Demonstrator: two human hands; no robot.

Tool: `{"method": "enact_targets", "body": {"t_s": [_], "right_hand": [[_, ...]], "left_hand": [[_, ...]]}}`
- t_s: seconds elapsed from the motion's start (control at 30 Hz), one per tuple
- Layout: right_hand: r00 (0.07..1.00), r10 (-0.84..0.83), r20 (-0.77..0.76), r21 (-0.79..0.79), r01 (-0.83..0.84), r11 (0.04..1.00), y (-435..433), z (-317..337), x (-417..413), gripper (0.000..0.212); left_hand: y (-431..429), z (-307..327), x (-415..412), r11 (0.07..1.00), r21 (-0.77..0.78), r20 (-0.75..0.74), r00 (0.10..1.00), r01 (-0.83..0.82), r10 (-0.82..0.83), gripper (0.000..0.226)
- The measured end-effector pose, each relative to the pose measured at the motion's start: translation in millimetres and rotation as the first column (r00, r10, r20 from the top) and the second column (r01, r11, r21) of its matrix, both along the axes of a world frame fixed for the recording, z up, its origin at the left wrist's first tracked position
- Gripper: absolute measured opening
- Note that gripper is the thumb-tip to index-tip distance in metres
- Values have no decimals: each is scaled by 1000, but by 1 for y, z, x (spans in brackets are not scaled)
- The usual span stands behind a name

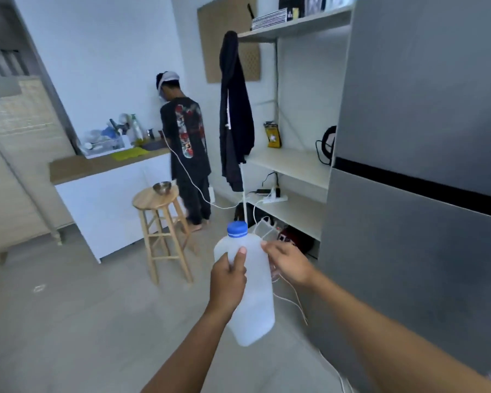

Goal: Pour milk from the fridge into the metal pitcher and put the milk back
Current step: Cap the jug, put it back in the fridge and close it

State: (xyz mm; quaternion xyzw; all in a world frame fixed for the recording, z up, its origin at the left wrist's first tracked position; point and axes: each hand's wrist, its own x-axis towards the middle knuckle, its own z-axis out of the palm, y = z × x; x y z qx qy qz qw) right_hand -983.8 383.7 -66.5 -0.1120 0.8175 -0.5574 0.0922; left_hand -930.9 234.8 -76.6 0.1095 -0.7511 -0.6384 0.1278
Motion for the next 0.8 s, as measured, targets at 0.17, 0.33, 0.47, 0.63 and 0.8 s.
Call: {"method": "enact_targets", "body": {"t_s": [0.17, 0.33, 0.47, 0.63, 0.8], "right_hand": [[987, -159, -9, -7, 159, 987, 64, 17, -30, 43], [957, -288, -13, -16, 288, 957, 99, 35, -49, 30], [940, -335, -63, 70, 339, 938, 114, 45, -71, 28], [897, -412, -163, 268, 442, 856, 107, 52, -107, 38], [792, -519, -322, 473, 609, 637, 99, 51, -161, 43]], "left_hand": [[59, 12, -64, 987, 5, -22, 987, 162, -162, 39], [94, 28, -108, 968, 1, -23, 968, 250, -250, 42], [105, 38, -141, 957, -20, -37, 956, 289, -290, 42], [104, 33, -195, 943, -59, 2, 945, 327, -328, 44], [97, 32, -261, 935, 11, 26, 935, 354, -354, 46]]}}
